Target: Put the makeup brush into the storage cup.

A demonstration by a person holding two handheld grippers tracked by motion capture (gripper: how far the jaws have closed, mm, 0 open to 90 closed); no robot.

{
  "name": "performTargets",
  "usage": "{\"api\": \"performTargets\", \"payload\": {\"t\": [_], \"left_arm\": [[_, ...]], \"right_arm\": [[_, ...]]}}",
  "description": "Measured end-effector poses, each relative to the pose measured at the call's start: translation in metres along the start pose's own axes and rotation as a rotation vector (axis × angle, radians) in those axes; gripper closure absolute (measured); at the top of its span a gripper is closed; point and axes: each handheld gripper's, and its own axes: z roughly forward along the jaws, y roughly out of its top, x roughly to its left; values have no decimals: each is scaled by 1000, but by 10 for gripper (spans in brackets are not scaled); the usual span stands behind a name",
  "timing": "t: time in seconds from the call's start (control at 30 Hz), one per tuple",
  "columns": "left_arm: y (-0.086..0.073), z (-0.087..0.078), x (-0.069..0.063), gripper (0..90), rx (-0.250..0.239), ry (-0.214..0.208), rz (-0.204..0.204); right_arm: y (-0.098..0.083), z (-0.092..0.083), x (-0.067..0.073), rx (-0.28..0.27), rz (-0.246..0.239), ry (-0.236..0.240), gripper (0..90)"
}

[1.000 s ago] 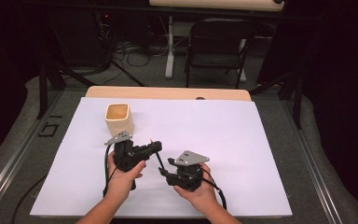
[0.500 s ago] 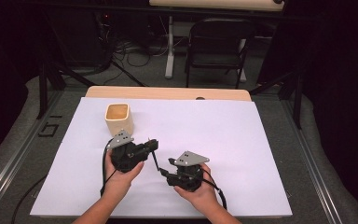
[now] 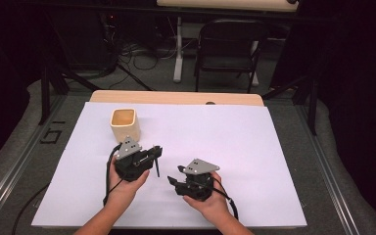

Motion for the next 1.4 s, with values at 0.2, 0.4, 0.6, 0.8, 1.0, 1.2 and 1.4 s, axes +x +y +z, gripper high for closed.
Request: {"api": "performTargets", "payload": {"t": [0.2,0.4,0.6,0.8,1.0,1.2,1.4], "left_arm": [[3,-1,6,833,19,51,-5],[11,0,17,833,38,79,-37],[20,-2,26,833,42,104,-43],[34,-5,37,833,43,147,-38],[45,-11,51,833,42,175,-59],[57,-19,62,833,30,208,-69],[68,-25,71,833,18,226,-77]], "right_arm": [[0,0,-1,1,-2,-4,491],[-1,0,-2,2,-1,-12,488],[-2,-2,-4,5,3,-16,487],[-2,-2,-5,1,6,-20,487],[-3,-3,-6,7,6,-25,486],[-4,-5,-9,0,18,-25,486],[-5,-5,-12,2,26,-24,487]]}}
